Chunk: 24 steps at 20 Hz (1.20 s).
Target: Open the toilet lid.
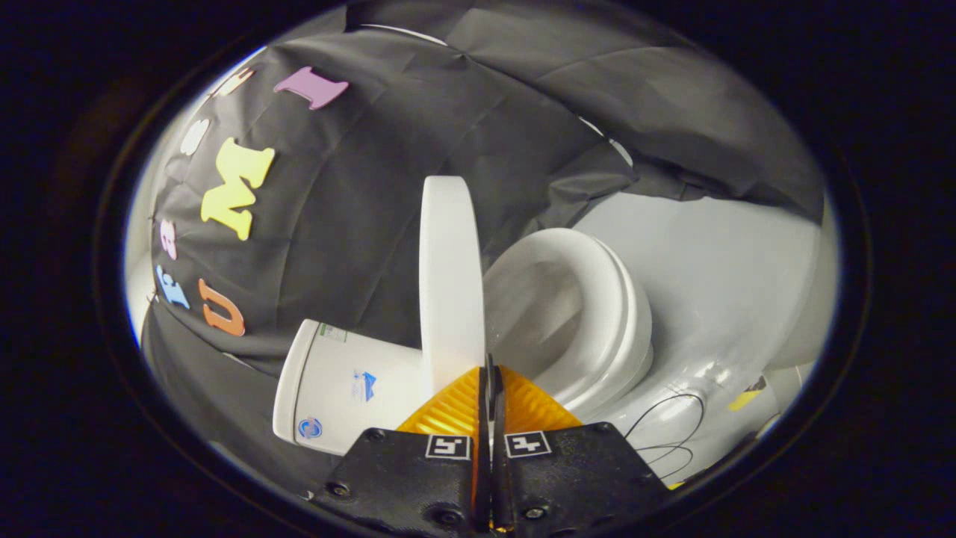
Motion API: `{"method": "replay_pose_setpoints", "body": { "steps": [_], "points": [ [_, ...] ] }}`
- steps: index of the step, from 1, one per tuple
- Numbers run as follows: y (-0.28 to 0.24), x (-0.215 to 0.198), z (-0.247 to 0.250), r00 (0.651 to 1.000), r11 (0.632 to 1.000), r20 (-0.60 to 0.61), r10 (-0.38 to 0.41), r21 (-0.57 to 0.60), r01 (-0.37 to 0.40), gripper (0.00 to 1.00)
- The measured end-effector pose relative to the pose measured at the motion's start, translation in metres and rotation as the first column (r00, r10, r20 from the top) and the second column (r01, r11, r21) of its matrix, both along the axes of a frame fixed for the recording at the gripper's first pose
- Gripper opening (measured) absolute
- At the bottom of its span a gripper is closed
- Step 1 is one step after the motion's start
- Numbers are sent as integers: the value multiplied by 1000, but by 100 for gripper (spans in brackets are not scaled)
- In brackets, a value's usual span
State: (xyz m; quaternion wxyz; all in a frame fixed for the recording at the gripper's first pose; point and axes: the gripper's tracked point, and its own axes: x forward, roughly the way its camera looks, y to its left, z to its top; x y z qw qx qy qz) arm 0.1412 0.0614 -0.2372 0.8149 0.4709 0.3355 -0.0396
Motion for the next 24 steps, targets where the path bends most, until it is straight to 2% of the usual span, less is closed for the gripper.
{"method": "replay_pose_setpoints", "body": {
  "steps": [10, 24],
  "points": [
    [27, 5, 39, 999, 990, 23, 49, -136, -46, 4],
    [65, 11, 80, 991, 953, 68, 114, -290, -90, 5]
  ]
}}
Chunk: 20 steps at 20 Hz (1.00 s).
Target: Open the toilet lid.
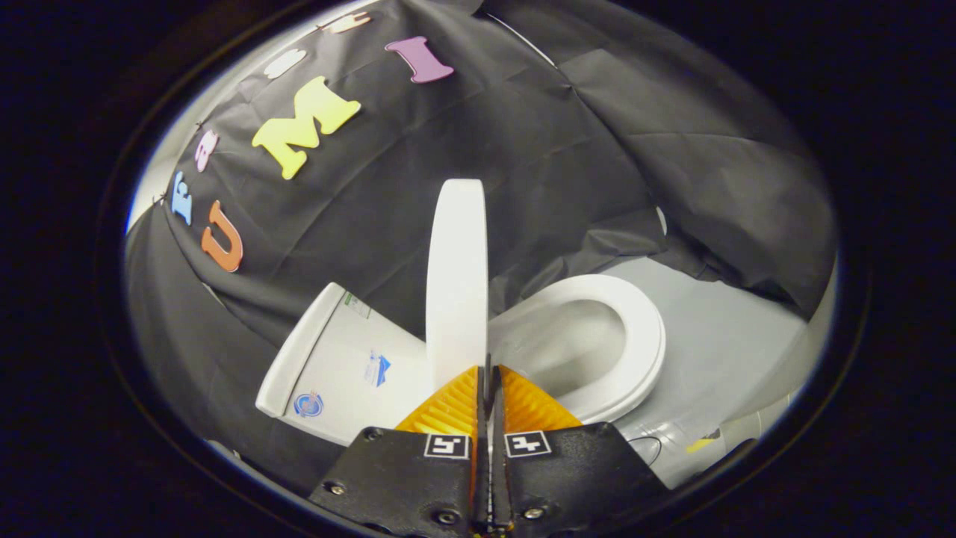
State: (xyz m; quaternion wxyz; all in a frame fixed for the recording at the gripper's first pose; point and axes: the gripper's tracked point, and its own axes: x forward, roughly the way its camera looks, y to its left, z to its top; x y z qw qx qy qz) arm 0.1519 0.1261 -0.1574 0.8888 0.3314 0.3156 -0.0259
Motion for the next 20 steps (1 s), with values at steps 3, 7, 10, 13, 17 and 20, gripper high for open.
{"method": "replay_pose_setpoints", "body": {
  "steps": [3, 7, 10, 13, 17, 20],
  "points": [
    [10, 2, 7, 1000, 1000, 9, 12, -27, -12, 5],
    [28, 6, 20, 999, 996, 26, 44, -78, -42, 7],
    [36, 8, 26, 998, 992, 29, 58, -112, -54, 7],
    [46, 11, 33, 997, 989, 35, 73, -133, -68, 7],
    [64, 13, 41, 993, 976, 42, 111, -190, -101, 7],
    [75, 16, 47, 990, 969, 49, 134, -214, -121, 8]
  ]
}}
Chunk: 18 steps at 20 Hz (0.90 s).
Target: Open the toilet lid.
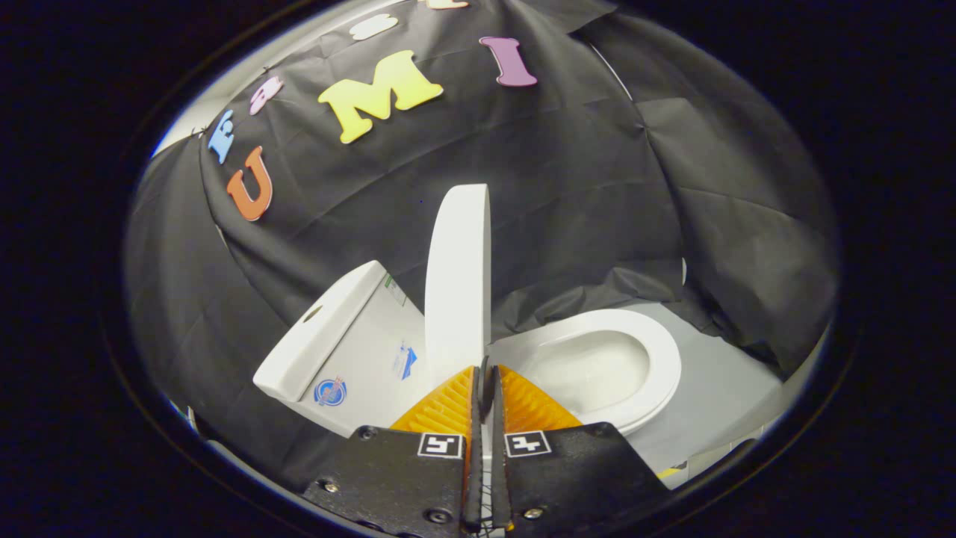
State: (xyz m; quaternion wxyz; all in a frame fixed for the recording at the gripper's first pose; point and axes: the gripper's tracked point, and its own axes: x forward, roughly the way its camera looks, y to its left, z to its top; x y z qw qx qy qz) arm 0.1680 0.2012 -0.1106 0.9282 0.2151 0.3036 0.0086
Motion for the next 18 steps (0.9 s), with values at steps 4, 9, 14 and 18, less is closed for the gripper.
{"method": "replay_pose_setpoints", "body": {
  "steps": [4, 9, 14, 18],
  "points": [
    [10, 1, 4, 1000, 1000, 6, 19, -23, -19, 8],
    [25, 5, 8, 999, 997, 15, 51, -66, -50, 11],
    [35, 6, 12, 997, 993, 21, 68, -93, -66, 11],
    [45, 8, 15, 996, 989, 26, 89, -122, -86, 11]
  ]
}}
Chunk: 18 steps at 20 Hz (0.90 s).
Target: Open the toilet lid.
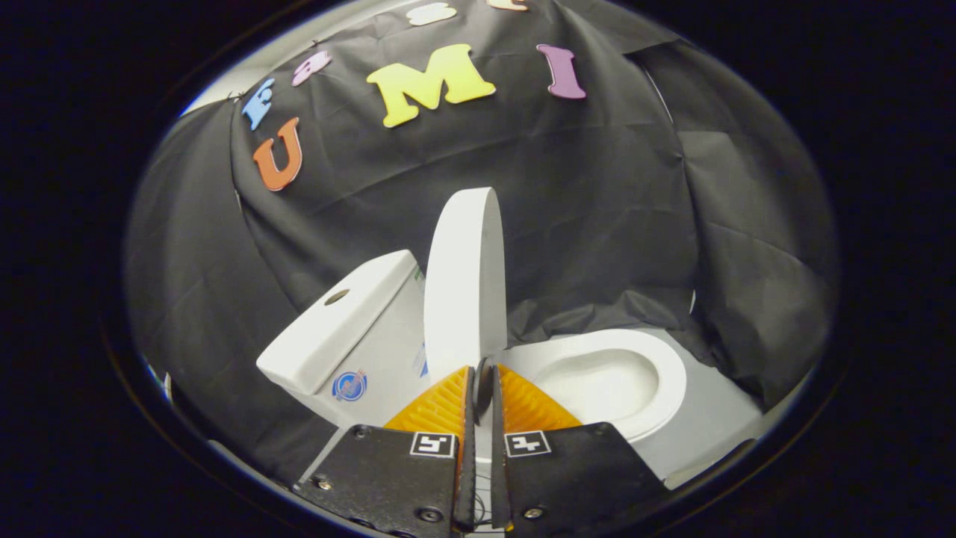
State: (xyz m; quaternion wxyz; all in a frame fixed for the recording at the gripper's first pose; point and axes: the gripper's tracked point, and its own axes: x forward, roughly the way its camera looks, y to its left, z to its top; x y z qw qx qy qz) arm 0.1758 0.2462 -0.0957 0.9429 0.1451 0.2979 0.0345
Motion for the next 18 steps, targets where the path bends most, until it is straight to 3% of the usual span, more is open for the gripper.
{"method": "replay_pose_setpoints", "body": {
  "steps": [18],
  "points": [
    [48, 5, 10, 994, 988, 25, 111, -115, -107, 12]
  ]
}}
